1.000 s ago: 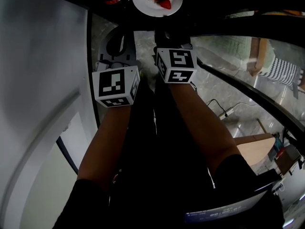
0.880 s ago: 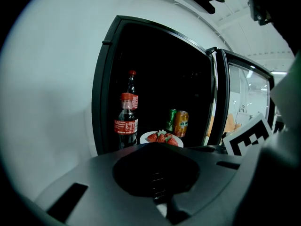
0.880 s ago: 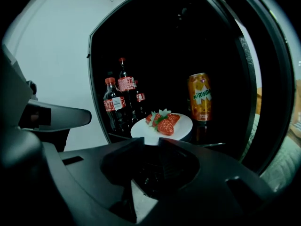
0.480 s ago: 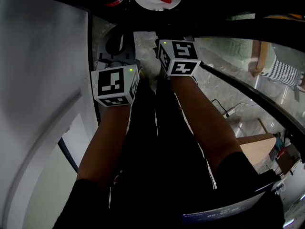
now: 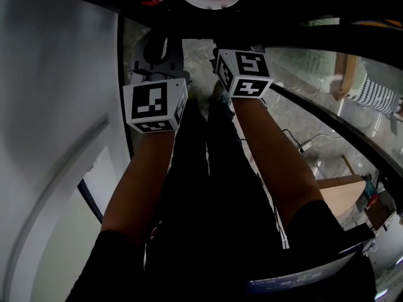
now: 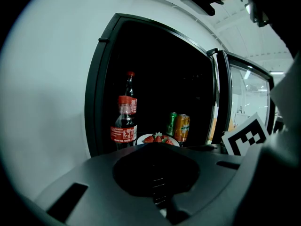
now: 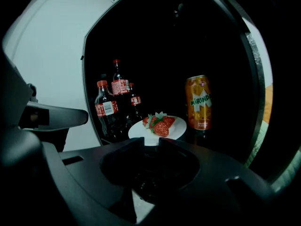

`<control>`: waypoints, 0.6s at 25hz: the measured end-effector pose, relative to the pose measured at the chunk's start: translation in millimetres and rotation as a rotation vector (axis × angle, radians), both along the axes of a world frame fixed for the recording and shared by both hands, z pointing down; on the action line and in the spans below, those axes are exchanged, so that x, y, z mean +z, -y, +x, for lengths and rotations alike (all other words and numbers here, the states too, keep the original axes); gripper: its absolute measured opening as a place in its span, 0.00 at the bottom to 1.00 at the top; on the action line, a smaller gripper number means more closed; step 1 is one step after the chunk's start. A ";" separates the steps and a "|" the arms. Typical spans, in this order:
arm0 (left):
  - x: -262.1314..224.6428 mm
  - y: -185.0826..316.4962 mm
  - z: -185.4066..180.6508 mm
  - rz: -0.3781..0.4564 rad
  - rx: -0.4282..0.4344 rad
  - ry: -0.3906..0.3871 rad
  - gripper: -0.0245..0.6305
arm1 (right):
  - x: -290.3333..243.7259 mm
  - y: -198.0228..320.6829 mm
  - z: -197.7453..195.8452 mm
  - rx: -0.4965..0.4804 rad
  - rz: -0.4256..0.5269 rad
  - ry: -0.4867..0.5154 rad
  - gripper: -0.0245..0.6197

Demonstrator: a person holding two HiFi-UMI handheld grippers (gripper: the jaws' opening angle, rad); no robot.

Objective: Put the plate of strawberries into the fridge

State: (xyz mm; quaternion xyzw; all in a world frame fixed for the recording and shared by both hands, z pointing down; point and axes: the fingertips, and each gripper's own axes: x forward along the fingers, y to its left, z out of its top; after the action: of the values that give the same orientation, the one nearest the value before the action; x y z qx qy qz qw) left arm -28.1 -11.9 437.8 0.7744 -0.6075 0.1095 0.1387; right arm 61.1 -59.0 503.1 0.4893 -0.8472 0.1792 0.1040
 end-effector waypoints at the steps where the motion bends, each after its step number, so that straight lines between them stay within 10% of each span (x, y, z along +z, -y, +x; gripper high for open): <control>1: -1.3 0.8 0.0 0.004 0.003 0.001 0.04 | -2.3 -1.4 2.7 0.002 0.003 -0.001 0.16; 15: -7.9 4.9 11.4 0.025 0.039 0.021 0.04 | -55.8 -21.9 27.1 -0.012 0.157 -0.024 0.16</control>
State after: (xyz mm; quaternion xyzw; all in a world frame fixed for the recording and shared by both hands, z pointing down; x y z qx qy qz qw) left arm -16.7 -16.8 429.9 0.7867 -0.5949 0.1127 0.1205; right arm 88.2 -37.1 447.2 0.4931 -0.8601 0.1059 0.0765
